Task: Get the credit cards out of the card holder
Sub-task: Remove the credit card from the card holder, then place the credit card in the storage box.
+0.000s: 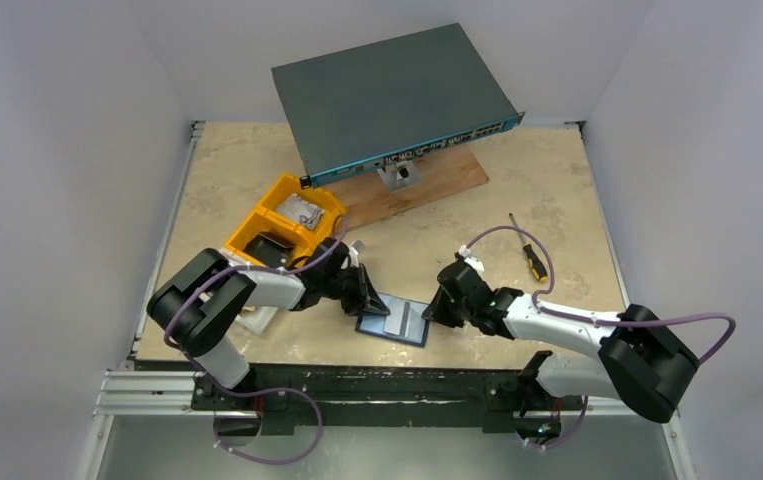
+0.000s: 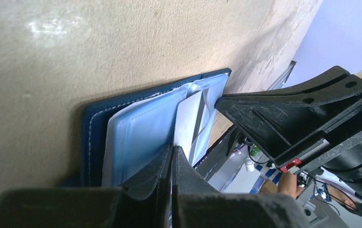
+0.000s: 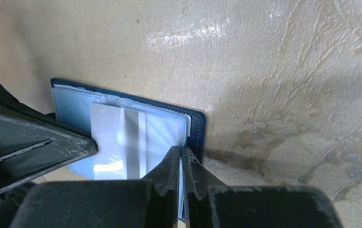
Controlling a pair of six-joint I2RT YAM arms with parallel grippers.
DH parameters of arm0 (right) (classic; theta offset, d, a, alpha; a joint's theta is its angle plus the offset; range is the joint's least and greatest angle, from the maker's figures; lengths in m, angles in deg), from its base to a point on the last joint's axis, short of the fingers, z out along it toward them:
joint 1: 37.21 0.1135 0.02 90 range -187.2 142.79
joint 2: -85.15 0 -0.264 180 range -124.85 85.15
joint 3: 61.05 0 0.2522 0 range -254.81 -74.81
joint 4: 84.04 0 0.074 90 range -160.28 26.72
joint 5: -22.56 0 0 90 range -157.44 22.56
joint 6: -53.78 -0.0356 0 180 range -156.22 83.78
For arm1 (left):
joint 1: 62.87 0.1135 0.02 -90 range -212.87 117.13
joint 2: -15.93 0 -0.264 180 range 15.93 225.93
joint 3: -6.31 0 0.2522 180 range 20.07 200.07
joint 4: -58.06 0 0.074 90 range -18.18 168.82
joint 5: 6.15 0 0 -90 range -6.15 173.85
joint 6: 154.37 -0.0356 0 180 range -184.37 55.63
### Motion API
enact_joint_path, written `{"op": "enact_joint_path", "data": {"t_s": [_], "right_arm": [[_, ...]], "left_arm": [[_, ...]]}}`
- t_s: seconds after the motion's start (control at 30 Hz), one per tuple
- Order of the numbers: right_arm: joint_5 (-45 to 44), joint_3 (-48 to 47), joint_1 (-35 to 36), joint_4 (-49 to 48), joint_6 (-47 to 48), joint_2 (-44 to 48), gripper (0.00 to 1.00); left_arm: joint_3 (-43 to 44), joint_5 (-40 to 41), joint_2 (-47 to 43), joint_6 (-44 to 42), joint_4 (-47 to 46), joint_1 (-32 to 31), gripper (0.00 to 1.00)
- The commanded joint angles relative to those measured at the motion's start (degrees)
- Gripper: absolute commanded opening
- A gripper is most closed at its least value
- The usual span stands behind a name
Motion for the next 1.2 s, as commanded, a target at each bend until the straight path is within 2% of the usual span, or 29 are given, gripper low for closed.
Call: {"op": "enact_joint_path", "data": {"t_s": [0.0,0.63,0.97,1.03,1.17], "right_arm": [[-2.22,1.06,-0.35,8.33,2.54,-1.76,0.0],[-2.23,-3.99,-0.37,8.13,4.87,2.34,0.01],[-0.54,-12.41,-0.38,7.95,7.48,5.39,0.67],[-0.13,-13.34,-0.36,7.67,7.67,5.74,0.76],[-0.64,-14.28,-0.36,6.28,8.69,5.94,0.87]], "left_arm": [[0.1,2.38,-4.43,-4.0,5.91,1.34,0.0],[-0.61,4.04,-20.66,-10.72,22.44,5.4,0.0],[-0.74,3.3,-28.69,-11.7,28.25,8.89,0.0],[-0.81,3.59,-30.8,-11.54,29.83,9.8,0.0],[-0.11,5.17,-35.5,-11.64,34.66,12.82,0.0]]}}
